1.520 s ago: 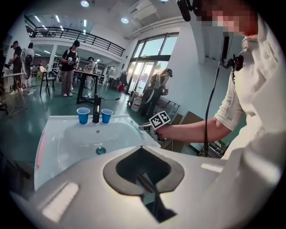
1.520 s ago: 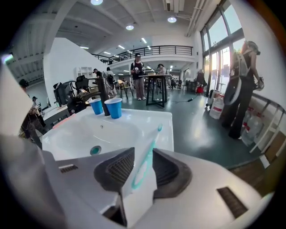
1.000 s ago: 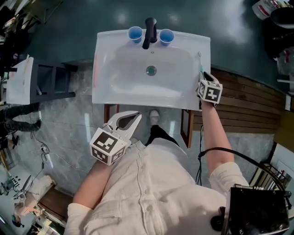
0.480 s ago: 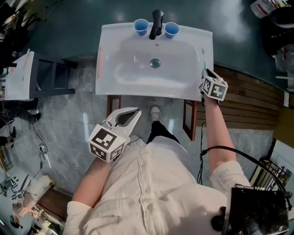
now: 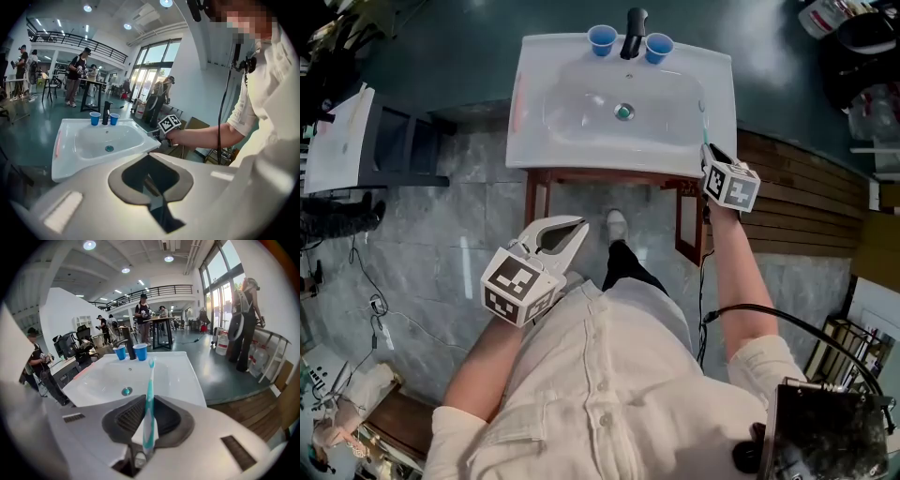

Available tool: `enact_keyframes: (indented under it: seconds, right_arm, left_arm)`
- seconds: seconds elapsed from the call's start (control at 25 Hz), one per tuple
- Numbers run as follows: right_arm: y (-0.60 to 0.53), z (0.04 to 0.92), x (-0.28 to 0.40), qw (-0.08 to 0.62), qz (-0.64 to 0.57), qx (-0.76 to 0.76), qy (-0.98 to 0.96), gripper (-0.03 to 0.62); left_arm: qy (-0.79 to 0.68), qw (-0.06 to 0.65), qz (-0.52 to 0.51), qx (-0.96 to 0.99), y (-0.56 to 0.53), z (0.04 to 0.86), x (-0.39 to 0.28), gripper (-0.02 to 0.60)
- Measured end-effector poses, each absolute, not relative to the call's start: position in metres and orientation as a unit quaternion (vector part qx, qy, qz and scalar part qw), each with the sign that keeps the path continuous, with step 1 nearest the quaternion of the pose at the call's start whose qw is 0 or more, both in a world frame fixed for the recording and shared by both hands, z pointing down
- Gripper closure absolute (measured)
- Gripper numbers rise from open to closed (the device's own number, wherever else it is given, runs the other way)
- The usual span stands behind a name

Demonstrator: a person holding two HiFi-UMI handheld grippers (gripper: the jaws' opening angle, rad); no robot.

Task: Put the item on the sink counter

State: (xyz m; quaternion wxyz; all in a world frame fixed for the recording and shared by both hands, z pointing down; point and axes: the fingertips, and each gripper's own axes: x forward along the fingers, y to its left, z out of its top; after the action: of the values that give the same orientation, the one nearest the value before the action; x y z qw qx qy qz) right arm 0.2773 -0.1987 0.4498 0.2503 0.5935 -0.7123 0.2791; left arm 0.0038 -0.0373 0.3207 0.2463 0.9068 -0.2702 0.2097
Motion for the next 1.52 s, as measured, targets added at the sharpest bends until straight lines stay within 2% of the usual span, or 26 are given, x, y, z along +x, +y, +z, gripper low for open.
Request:
enact_keyframes:
  seconds: [0.6,0.96,1.2,1.52]
  right_arm:
    - [-0.052,0.461,0.15,0.264,0.276,0.537,-0.752,0.545]
    - [0.042,0.55,0.09,0.283,0.329,0.491,-0.756,0.545]
    - [0.033,0.632,0.085,0.266,0.367,0.499,-0.739,0.545]
    - [-0.034,0.695,0.104,0.224,0.391,0.534,-0.716,0.545]
  left_arm:
    - [-0.203,0.274,0.272,0.9,0.106,0.364,-0.027,0.577]
    - [-0.174,0.307,0.31,0.883,0.153,0.42,-0.023,0.577]
    - [-0.16,0.332,0.332,0.868,0.148,0.47,-0.018,0.577]
    - [-0.156,0.363,0.317,0.862,0.105,0.511,0.01,0.577]
